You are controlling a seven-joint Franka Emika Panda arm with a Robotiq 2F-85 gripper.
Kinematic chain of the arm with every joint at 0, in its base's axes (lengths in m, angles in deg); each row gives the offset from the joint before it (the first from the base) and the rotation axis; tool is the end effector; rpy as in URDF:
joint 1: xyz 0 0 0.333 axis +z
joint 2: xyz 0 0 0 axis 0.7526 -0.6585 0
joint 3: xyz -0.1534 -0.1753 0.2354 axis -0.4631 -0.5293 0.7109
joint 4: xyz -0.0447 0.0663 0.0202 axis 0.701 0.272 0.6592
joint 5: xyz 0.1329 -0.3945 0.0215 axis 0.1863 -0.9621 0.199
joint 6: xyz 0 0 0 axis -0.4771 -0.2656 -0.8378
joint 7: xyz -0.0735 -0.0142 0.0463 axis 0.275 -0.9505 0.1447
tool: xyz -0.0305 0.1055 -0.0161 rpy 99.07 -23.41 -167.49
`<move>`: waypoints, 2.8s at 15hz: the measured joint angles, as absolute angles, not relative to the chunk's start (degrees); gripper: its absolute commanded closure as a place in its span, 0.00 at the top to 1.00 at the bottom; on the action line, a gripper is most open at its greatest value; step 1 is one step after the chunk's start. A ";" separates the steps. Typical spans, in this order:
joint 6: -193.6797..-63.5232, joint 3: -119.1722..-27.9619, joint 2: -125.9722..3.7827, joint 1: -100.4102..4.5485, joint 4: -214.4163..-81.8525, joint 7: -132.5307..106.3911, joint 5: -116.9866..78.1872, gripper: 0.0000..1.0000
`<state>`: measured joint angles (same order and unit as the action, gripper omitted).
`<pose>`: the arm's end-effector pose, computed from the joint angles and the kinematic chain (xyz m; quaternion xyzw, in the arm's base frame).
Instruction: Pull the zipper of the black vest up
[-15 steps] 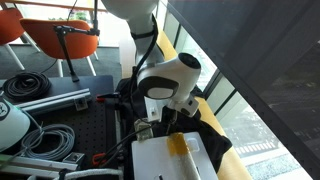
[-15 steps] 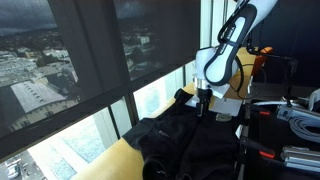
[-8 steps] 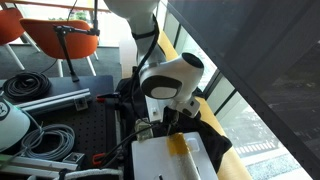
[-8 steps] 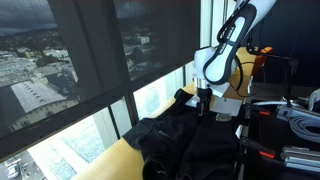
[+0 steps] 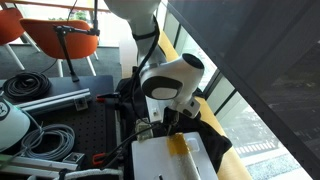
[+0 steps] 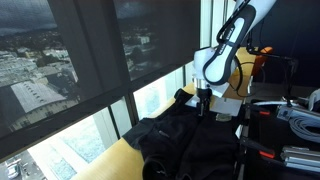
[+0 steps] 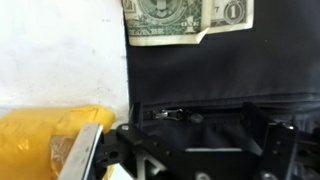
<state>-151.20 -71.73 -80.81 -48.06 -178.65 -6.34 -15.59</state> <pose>0.5685 -0.0155 0.0858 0.9998 0.0029 -0.0168 0.0076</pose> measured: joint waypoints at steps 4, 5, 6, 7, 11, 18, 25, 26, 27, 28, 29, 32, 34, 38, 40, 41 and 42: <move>-151.20 -71.79 -81.86 -47.84 -177.85 -6.53 -16.38 0.93; -151.20 -71.80 -82.17 -47.81 -177.55 -6.57 -16.53 0.72; -151.20 -71.81 -82.48 -47.79 -177.26 -6.60 -16.73 0.69; -151.20 -71.85 -82.77 -47.78 -176.95 -6.72 -16.97 0.68; -151.20 -72.26 -83.11 -47.72 -176.28 -6.77 -17.31 0.39; -151.11 -73.47 -82.61 -47.58 -176.04 -6.77 -17.65 0.06; -151.11 -73.78 -82.58 -47.06 -176.04 -6.79 -19.38 0.07; -151.11 -73.90 -82.58 -46.86 -176.04 -6.80 -19.78 0.07; -151.11 -74.05 -82.58 -46.64 -176.04 -6.81 -20.21 0.07; -151.11 -74.20 -82.58 -46.41 -176.04 -6.81 -20.75 0.07; -151.11 -74.35 -82.58 -46.16 -176.04 -6.81 -21.23 0.07; -151.11 -74.75 -82.55 -45.38 -176.05 -6.84 -22.21 0.07; -151.11 -74.80 -82.48 -45.04 -176.05 -6.84 -22.61 0.07; -151.11 -74.76 -82.31 -44.01 -176.05 -6.87 -22.72 0.07; -151.12 -74.02 -82.28 -42.96 -176.00 -7.41 -22.72 0.07; -151.12 -73.57 -82.28 -42.21 -175.98 -7.94 -22.72 0.07; -151.12 -73.13 -82.29 -41.44 -175.97 -8.49 -22.72 0.07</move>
